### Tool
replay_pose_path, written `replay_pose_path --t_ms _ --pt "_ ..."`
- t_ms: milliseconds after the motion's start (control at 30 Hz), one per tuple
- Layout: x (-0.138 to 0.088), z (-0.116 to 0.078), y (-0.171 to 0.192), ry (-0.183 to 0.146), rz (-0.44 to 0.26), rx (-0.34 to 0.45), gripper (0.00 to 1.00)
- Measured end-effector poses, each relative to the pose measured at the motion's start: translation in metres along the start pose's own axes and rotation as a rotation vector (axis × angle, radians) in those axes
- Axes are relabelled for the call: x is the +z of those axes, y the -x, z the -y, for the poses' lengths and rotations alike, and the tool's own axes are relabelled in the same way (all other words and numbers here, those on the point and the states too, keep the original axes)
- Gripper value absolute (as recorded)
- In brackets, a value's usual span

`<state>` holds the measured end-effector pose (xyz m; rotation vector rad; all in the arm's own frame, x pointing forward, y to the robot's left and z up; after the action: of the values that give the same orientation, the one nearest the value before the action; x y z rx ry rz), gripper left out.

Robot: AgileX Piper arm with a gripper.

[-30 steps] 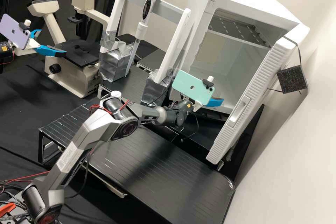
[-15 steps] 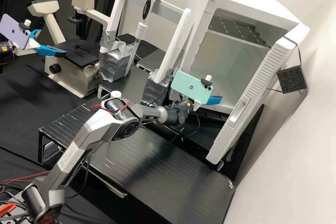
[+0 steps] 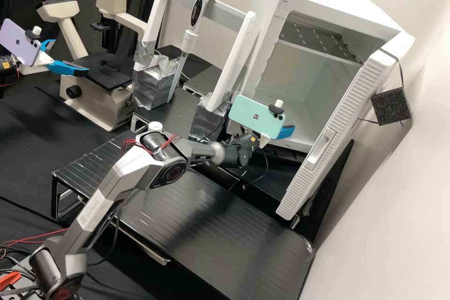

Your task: Move the petri dish to the microscope

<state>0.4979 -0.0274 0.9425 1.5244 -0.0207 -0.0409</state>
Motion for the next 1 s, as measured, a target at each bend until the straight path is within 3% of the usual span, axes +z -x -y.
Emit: replay_pose_path --t_ms 1000 --pt "0.0051 0.0024 0.0002 -0.003 0.004 -0.005 0.0"
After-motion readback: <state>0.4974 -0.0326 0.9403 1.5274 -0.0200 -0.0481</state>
